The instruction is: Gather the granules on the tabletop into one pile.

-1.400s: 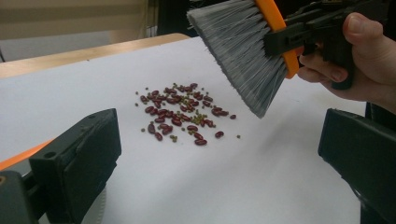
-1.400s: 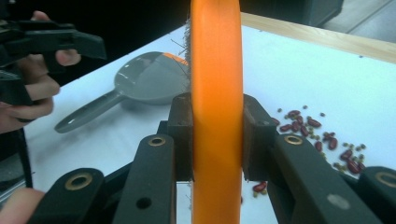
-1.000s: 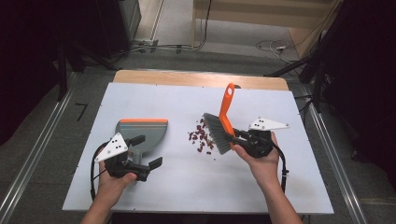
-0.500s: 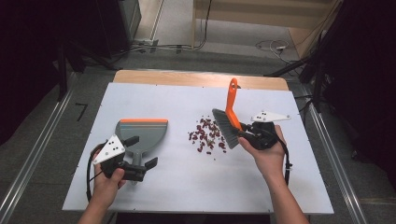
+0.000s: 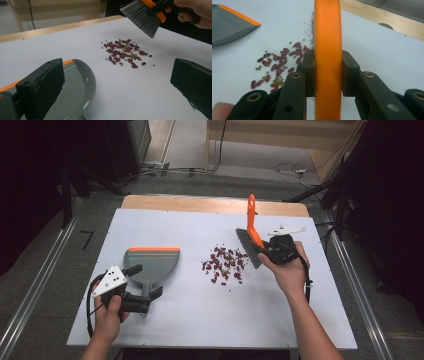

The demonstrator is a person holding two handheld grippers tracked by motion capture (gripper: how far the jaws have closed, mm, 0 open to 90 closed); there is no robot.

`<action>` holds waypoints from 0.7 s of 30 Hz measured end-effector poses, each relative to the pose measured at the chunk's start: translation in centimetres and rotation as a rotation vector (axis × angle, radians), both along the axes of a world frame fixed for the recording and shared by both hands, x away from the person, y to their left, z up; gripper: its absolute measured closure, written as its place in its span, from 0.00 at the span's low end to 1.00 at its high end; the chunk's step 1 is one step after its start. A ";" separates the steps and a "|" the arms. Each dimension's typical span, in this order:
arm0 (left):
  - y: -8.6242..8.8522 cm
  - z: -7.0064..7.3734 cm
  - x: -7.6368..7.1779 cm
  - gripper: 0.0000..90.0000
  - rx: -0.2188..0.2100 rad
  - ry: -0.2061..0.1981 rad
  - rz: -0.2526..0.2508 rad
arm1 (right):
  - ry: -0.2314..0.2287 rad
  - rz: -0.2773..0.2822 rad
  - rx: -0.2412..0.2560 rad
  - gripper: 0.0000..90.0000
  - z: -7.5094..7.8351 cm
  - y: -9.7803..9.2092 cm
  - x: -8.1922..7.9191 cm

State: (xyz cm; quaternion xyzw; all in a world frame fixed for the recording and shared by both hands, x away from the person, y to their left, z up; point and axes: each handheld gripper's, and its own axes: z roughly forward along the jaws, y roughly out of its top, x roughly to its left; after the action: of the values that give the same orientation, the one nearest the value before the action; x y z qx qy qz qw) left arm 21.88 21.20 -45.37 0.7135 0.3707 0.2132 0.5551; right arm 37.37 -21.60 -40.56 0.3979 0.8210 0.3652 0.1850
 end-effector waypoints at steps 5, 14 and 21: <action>0.1 -0.1 0.0 0.00 -0.002 0.005 0.005 | -0.007 -0.030 -0.098 0.76 0.0 0.5 1.4; 0.2 -0.1 0.1 0.00 -0.005 0.004 0.006 | 0.035 -0.087 -0.209 0.76 -0.9 1.2 3.5; 0.1 -0.3 0.2 0.00 0.001 0.013 -0.001 | 0.078 -0.105 -0.307 0.76 -2.2 2.3 4.8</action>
State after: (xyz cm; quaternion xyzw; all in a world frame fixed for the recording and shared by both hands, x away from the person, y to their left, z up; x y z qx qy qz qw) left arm 22.05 21.25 -45.72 0.7154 0.3739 0.2084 0.5522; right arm 42.12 -19.32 -42.75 0.4212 0.8517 0.2098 0.2306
